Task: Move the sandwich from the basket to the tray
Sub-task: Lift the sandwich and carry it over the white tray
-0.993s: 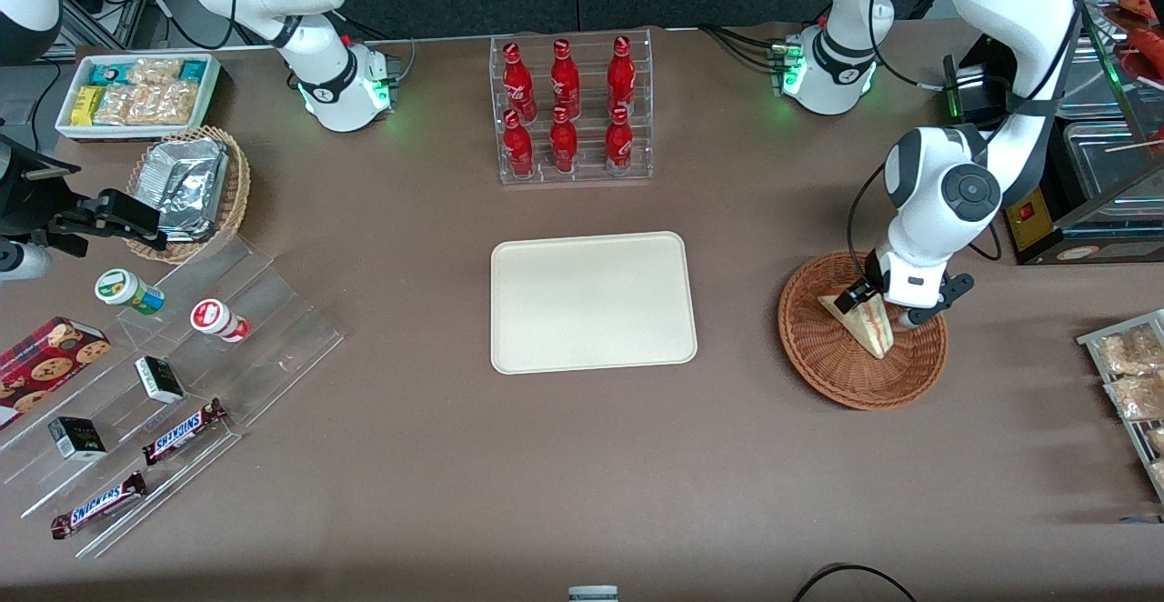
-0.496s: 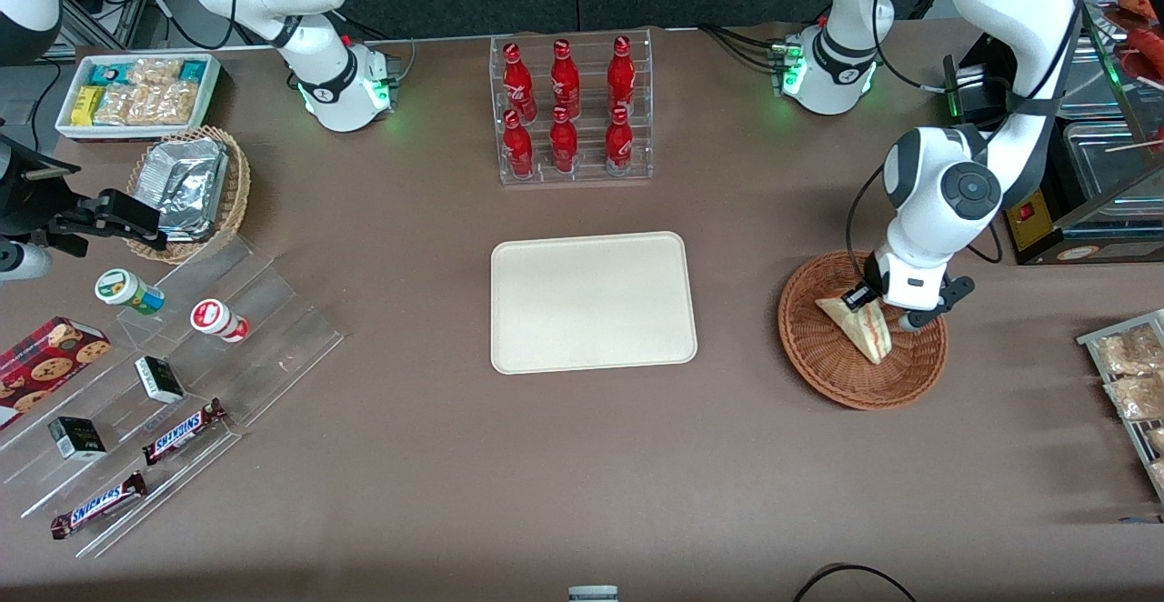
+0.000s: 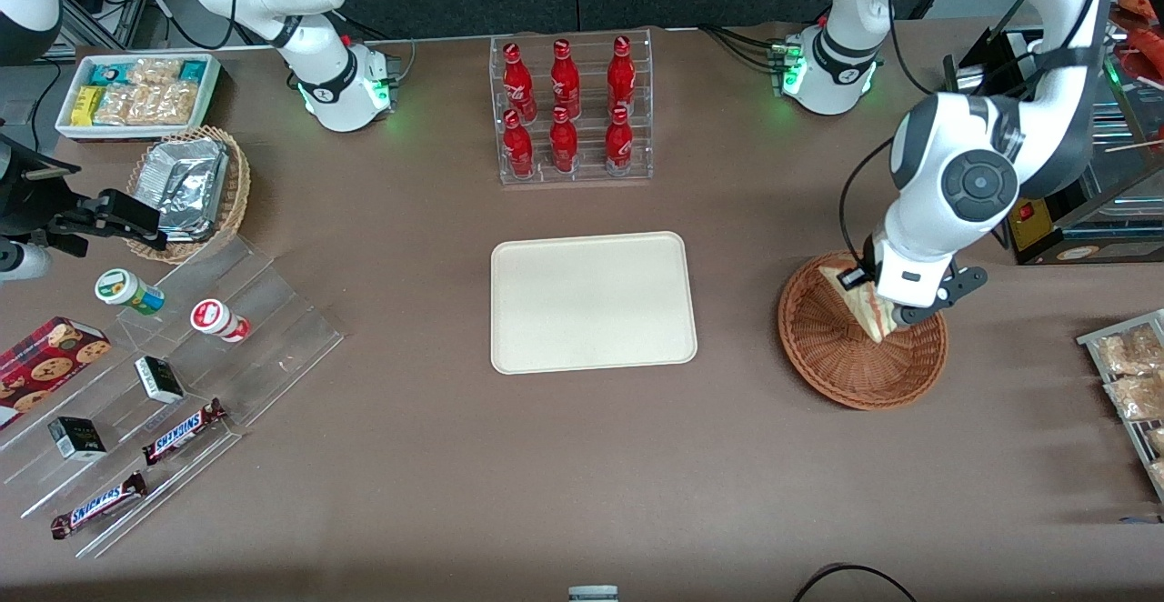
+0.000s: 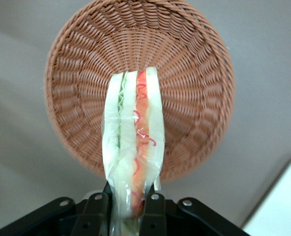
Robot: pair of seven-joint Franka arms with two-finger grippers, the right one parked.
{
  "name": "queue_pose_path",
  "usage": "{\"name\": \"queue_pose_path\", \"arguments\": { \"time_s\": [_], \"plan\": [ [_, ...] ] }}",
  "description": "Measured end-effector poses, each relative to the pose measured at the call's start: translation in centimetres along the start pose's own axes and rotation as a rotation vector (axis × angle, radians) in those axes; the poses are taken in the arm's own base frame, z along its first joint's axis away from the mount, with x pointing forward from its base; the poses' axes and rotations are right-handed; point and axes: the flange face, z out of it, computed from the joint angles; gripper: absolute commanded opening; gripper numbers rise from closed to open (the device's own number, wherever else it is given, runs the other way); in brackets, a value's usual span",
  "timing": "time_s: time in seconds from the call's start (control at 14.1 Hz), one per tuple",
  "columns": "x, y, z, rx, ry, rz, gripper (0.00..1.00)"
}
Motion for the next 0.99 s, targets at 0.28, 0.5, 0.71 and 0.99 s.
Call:
{"name": "queue_pose_path", "arguments": {
  "time_s": [0.28,0.5,0.71,0.99],
  "plan": [
    [-5.1,6.1,-3.8,0.004,0.026,0.125,0.06],
    [-9.7,11.1,-4.2,-0.009,0.031,0.230,0.06],
    [-14.0,16.5,-3.5,-0.013,0.021,0.317,0.06],
    [-17.2,22.5,-0.2,0.009,0.000,0.386,0.09]
  ]
}}
